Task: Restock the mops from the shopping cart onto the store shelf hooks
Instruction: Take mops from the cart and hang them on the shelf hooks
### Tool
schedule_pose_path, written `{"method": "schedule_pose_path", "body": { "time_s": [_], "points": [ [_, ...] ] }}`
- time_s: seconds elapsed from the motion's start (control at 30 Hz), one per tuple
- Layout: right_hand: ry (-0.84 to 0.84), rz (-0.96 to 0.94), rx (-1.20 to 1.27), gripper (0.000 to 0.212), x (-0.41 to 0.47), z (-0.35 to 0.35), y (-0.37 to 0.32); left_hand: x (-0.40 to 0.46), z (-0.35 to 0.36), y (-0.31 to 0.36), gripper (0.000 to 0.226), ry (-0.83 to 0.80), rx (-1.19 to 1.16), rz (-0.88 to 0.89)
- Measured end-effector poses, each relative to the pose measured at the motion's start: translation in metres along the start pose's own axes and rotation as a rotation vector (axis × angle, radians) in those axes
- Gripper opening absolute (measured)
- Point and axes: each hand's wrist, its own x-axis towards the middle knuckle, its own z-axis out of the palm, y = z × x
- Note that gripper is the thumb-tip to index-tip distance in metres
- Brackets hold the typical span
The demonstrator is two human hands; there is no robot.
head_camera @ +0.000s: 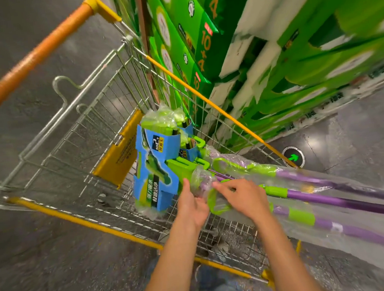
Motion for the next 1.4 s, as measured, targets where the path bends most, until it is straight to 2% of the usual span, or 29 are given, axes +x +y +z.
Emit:
{"method": "schedule_pose_path", "body": {
  "time_s": [0.17,0.33,0.47,0.63,0.9,0.97,1.2,1.3,1.4],
  "points": [
    [0.137,0.05,0.088,0.062,-0.024,-0.033,-0.016,-0.027,0.01,0.004,0.062,-0.07,0.043,0.027],
    [0.249,0.063,0.141,0.062,-0.048,-0.06,-0.031,-0.065,0.028,0.002,0.05,-0.042,0.172,0.153],
    [0.347,0.078,0.166,0.077,-0.069,-0.076,-0.042,-0.121,0.045,-0.004,0.04,-0.116,0.215,0.247],
    [0.422,0.062,0.232,0.07,-0.095,-0.086,-0.055,-0.173,0.056,-0.012,0.037,-0.144,0.246,0.326],
    [0.583,0.06,0.339,0.073,-0.158,-0.112,-0.059,-0.228,0.057,-0.032,0.038,-0.243,0.33,0.385],
    [0.64,0.073,0.354,0.075,-0.178,-0.115,-0.059,-0.24,0.051,-0.04,0.043,-0.293,0.369,0.416],
    [0.782,0.11,0.404,0.08,-0.261,-0.101,-0.053,-0.312,0.012,-0.077,0.035,-0.53,0.591,0.399],
    [0.837,0.161,0.475,0.072,-0.308,-0.089,-0.052,-0.339,-0.013,-0.093,0.031,-0.644,0.667,0.322],
    [0.89,0.26,0.561,0.07,-0.352,-0.075,-0.053,-0.361,-0.038,-0.106,0.031,-0.719,0.847,0.361]
  ]
}}
